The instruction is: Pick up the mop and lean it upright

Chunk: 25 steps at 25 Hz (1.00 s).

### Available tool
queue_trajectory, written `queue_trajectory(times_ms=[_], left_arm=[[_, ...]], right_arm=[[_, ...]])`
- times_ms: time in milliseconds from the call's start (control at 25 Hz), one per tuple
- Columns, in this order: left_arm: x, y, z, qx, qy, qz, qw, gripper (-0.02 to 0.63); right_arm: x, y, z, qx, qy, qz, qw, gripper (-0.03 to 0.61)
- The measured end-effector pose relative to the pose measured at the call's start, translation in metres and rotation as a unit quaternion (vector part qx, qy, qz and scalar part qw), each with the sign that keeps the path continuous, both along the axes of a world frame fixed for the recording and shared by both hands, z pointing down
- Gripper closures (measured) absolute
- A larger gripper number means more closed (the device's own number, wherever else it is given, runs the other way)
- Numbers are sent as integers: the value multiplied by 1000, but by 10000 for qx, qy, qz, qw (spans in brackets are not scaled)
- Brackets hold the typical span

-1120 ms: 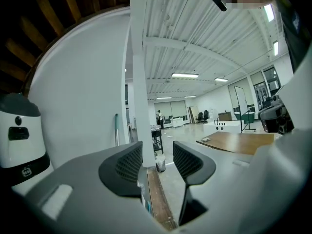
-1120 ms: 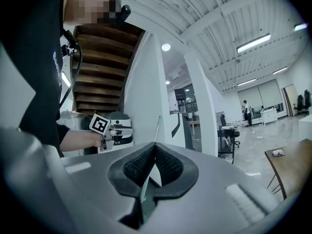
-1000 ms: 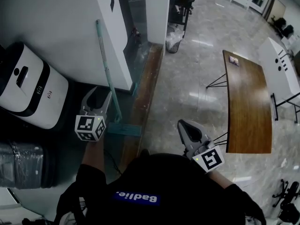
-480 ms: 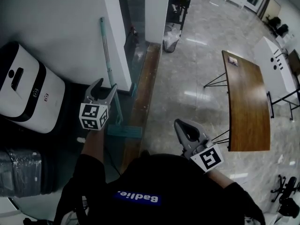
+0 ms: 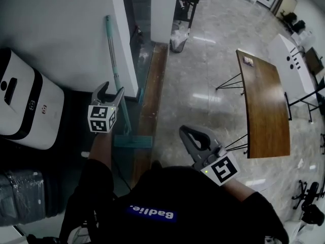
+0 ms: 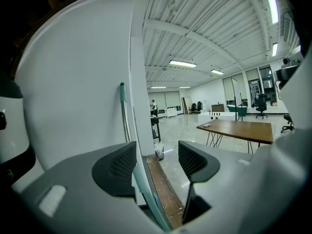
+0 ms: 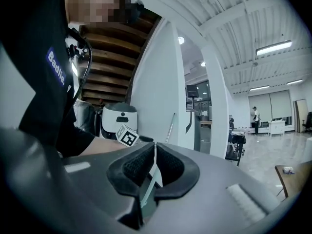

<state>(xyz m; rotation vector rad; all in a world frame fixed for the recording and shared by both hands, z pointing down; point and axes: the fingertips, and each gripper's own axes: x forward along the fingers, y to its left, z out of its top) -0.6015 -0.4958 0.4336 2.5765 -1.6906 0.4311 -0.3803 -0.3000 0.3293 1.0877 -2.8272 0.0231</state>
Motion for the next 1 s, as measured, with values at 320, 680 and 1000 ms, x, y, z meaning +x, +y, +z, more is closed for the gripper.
queue_trajectory(times_ms=[320,680,1000], left_arm=[[-13,-40,37,-315,-170,65,9993,325],[-25,-78,69,-646,-267,-38,9975,321],[-31,-103,95,-867,-408,-116,9953,319]], right_arm=[[0,-5,17,-243,88,314,9992,558],[20,-12,28,-446,169,763,9959,557],[42,-18,37,-565,246,1089,9921,557]])
